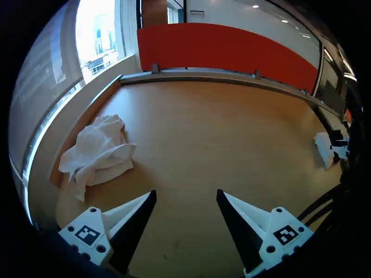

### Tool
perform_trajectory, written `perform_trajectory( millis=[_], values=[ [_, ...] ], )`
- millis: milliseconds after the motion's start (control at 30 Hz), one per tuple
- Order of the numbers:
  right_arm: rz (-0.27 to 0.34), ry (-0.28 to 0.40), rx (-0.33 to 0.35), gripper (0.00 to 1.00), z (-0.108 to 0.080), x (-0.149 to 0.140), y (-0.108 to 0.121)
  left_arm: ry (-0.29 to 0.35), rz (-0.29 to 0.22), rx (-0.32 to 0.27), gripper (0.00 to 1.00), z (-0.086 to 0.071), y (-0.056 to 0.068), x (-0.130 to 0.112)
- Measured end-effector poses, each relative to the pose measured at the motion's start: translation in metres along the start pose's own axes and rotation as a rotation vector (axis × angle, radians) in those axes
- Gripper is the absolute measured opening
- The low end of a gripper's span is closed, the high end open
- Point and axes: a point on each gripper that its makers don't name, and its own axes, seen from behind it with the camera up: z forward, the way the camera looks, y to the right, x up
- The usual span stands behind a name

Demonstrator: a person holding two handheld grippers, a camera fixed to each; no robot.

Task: Fold towel

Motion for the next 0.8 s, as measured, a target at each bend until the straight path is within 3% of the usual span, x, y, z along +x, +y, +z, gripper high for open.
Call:
perform_trajectory(
  millis=[400,600,800],
  values=[
    [0.090,0.276,-0.071,0.92,-0.037,0.075,-0.005,0.081,0.019,-0.040,0.96,0.005,0.007,0.032],
    [0.117,0.458,-0.136,0.92,-0.065,0.119,0.002,0.139,0.028,-0.052,0.96,0.007,0.011,0.051],
    [0.127,0.568,-0.169,0.92,-0.082,0.146,0.001,0.207,0.035,-0.061,0.96,0.006,0.013,0.072]
  ],
)
